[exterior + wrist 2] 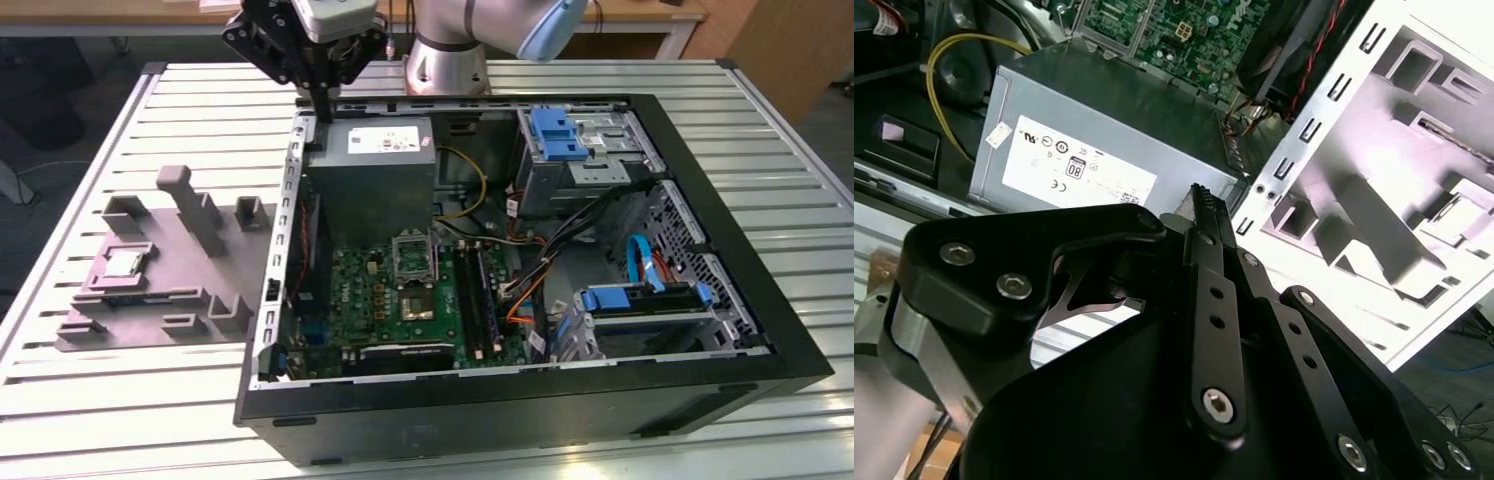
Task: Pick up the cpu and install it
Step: 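Reach for the cpu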
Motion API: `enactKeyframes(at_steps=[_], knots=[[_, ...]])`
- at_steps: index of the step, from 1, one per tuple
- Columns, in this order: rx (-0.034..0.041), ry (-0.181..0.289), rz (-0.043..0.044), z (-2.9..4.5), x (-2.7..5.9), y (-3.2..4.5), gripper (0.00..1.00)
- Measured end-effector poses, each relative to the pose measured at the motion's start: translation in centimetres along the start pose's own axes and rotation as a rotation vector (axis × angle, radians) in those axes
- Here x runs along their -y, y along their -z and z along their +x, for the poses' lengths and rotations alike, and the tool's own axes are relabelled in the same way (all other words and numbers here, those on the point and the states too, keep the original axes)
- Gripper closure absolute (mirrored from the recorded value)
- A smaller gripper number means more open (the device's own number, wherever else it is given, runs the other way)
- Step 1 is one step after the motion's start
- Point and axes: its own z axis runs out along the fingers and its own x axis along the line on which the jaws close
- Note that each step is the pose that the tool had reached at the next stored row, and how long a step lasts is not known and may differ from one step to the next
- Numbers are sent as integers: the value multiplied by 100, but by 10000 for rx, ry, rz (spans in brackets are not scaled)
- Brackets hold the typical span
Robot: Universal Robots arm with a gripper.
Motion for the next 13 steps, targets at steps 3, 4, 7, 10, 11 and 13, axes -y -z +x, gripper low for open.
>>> enactKeyframes(at_steps=[3, 4, 7, 10, 11, 13], knots=[[0, 0, 0, 12, 1, 0, 89], [0, 0, 0, 16, 1, 0, 89], [1, 0, -1, 26, 2, 0, 89], [0, 0, 0, 38, 3, 1, 89], [1, 0, -1, 40, 3, 0, 89], [0, 0, 0, 47, 4, 1, 89]])
